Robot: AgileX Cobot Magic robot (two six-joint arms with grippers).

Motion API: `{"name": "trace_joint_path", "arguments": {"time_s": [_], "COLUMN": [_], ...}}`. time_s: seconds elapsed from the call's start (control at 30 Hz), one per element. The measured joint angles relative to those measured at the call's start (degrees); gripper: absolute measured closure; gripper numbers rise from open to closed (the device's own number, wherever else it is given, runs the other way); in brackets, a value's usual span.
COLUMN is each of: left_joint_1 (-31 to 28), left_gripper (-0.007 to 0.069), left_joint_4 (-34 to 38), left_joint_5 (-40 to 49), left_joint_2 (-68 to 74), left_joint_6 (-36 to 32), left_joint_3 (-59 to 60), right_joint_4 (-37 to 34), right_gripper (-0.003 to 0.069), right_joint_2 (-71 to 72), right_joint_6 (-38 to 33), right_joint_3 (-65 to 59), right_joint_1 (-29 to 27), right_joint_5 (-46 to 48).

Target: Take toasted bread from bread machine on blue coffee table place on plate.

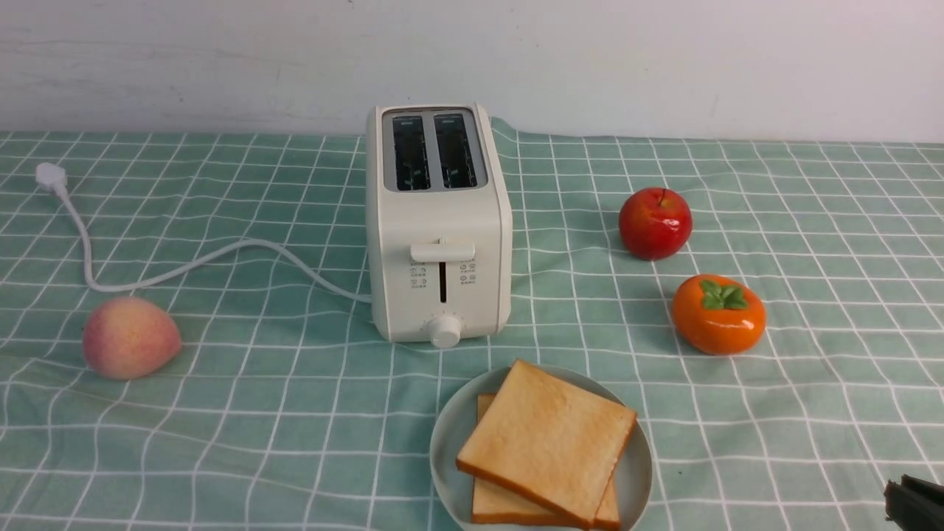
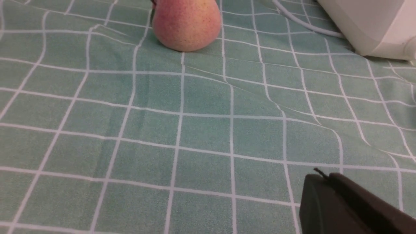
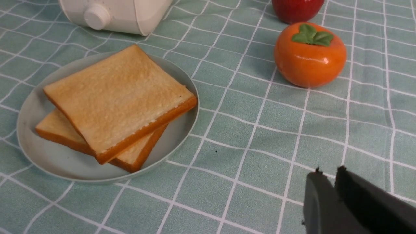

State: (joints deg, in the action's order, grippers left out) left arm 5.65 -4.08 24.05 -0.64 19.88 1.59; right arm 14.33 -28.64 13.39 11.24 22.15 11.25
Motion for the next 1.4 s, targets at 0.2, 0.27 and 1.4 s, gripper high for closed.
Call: {"name": "trace_joint_path", "arguments": {"time_s": [0.2,0.27,1.4], "left_joint_1": [-3.2,-3.3,-3.5], "left_gripper": [0.0623,0.0622,0.0596], "left_joint_4": [0.0,0.0,0.0], "left_joint_5": [-0.1,-0.2,-0.3], "left_joint_2": [0.0,0.0,0.0], "left_joint_6": [0.0,0.0,0.0], "left_joint_3": [0.0,0.0,0.0], "right_joint_4": [0.0,0.0,0.0], "right_gripper": [0.0575,0.0571,0.0538], "right_joint_2": [0.0,0.0,12.9], "right_joint_6": [0.0,0.0,-0.1], "right_joint_3": [0.0,0.0,0.0], "right_joint_1": [0.0,0.0,-21.2], "right_joint_5": [0.0,0.0,0.9]}}
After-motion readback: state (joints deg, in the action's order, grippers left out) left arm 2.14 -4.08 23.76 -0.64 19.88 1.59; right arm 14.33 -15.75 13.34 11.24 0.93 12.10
